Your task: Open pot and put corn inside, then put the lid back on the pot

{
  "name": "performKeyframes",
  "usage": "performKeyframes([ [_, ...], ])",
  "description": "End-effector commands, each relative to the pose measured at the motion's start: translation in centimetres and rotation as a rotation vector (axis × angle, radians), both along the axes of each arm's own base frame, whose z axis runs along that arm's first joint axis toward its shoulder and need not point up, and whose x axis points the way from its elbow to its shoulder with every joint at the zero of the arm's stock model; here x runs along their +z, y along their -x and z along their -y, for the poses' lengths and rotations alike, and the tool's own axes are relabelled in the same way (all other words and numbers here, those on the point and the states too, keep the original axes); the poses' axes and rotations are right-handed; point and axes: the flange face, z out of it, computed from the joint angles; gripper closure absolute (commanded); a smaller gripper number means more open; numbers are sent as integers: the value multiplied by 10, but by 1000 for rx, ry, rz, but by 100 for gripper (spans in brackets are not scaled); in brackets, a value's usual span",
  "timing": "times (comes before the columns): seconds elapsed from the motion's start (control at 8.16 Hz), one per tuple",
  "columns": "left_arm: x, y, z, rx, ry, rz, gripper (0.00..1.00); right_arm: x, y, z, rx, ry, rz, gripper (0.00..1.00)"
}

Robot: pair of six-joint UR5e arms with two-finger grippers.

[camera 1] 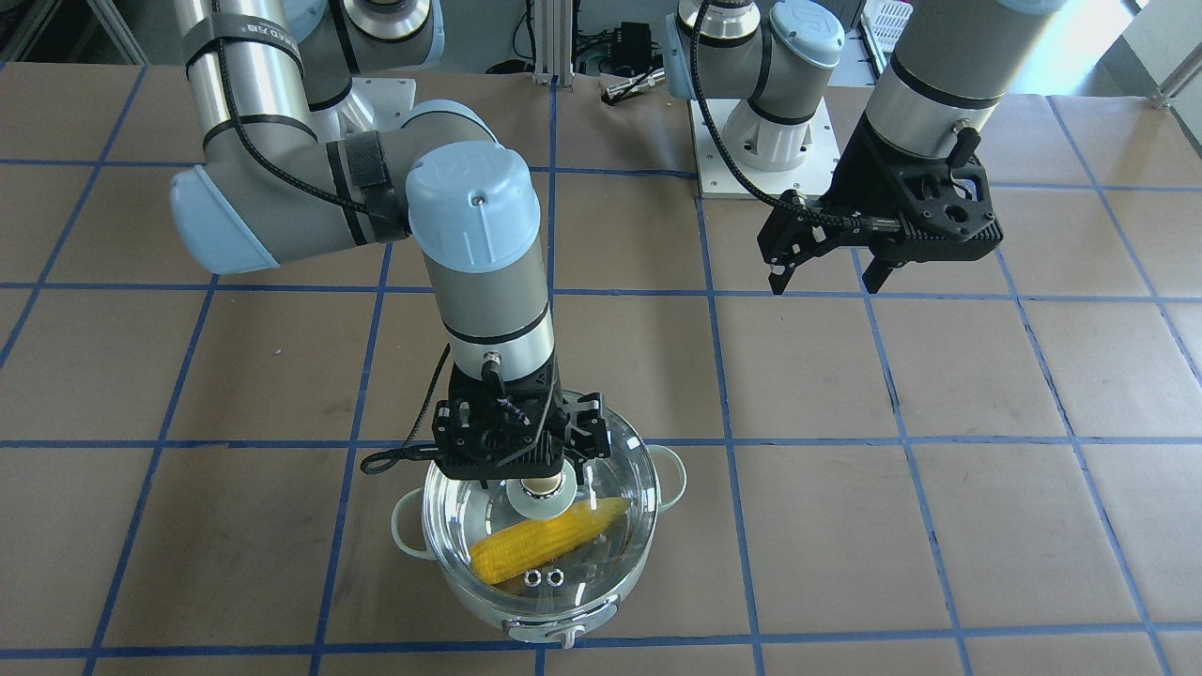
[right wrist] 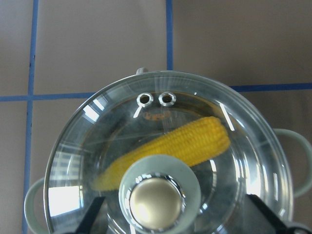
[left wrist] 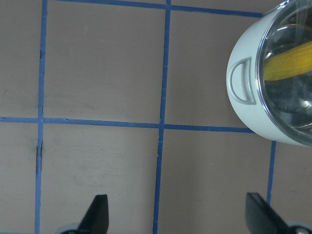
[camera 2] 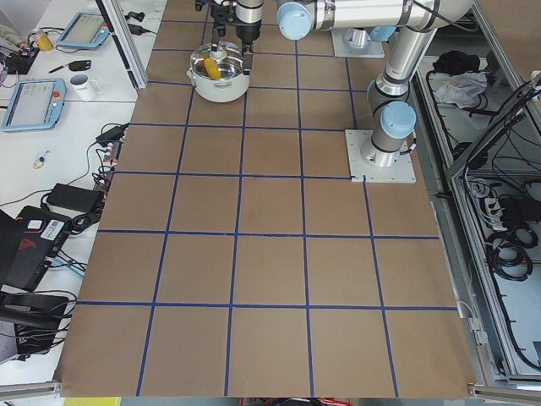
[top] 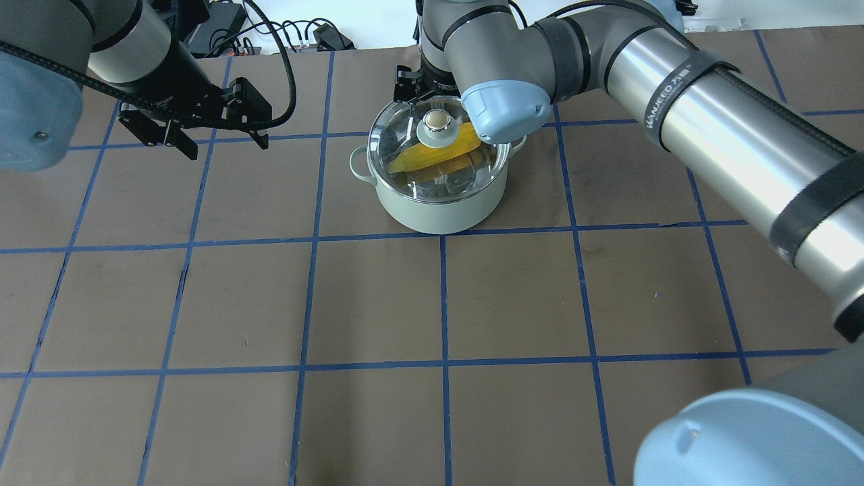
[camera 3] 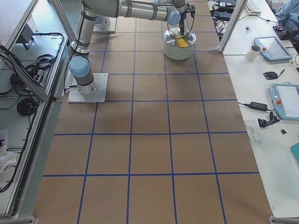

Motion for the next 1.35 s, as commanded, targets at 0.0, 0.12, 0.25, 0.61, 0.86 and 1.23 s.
performKeyframes([
  [0.0,0,0,0,-1,1,0,0,89,89,-56,-17,-94,-54,0],
  [0.12,0,0,0,-1,0,0,0,118,131,-87,6,-90,-79,0],
  [0.25,0,0,0,-1,0,2,0,135,162,-113,52,-120,-103,0],
  [0.61,-1,0,1,-1,-2,1,0,142,172,-142,43,-212,-108,0],
  [0.86,-4,-4,-1,-5,-19,42,0,142,171,-143,49,-210,-110,0],
  [1.23,4,-6,-4,-8,-14,72,0,141,171,-142,51,-209,-106,0],
])
